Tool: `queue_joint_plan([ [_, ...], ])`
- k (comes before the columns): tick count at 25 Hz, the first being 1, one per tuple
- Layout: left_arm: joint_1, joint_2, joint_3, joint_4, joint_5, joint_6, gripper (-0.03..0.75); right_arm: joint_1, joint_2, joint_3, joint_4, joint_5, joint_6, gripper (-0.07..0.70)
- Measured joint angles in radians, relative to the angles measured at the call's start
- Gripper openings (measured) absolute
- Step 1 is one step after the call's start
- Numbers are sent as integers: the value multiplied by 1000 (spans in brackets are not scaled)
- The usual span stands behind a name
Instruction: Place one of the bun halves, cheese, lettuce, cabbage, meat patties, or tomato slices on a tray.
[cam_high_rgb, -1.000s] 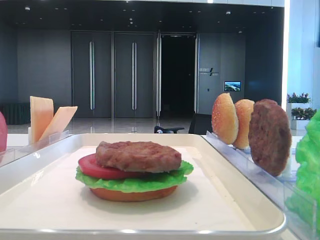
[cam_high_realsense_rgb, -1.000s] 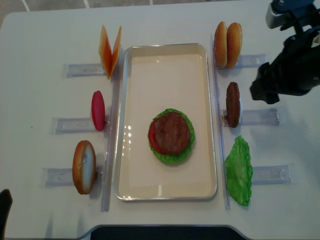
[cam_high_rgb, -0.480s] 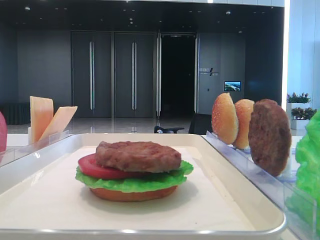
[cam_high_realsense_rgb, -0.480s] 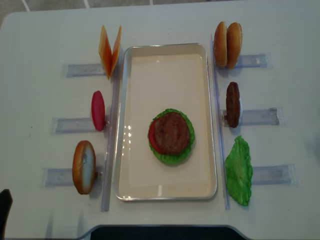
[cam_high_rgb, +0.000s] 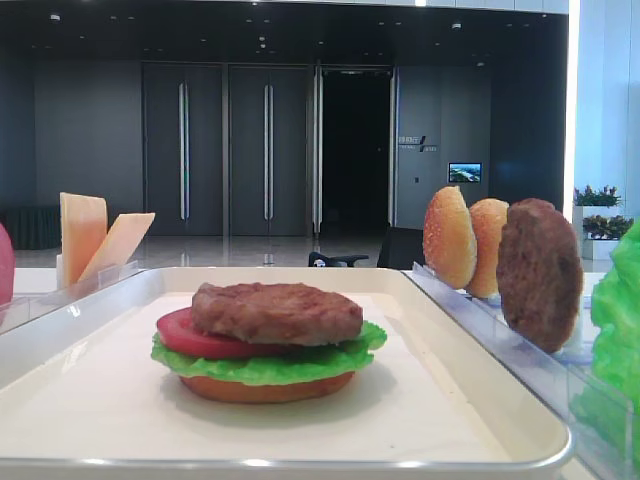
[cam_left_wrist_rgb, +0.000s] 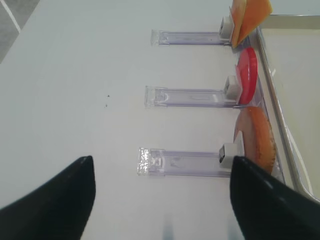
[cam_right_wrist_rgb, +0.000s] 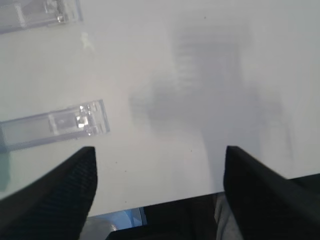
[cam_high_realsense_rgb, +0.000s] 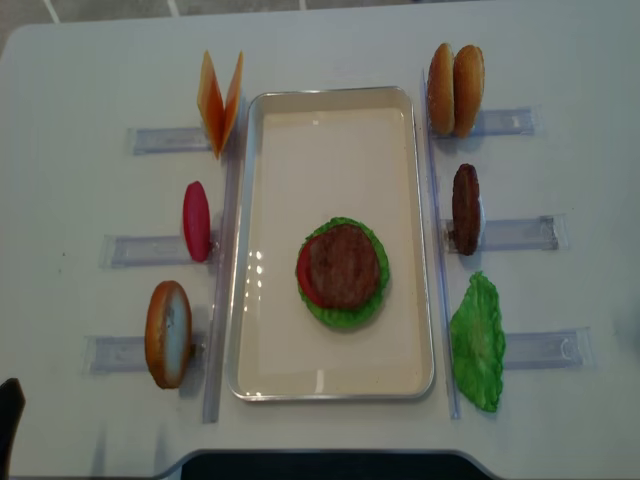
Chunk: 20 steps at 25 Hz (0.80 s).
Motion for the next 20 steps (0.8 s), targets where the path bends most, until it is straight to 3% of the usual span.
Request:
queue_joint_plan([
  [10, 0, 0, 0, 0, 0, 0, 643, 5, -480, 270, 0, -19, 0, 531],
  [20, 0, 0, 0, 0, 0, 0, 643, 5, -893, 328, 0, -77, 0, 531],
])
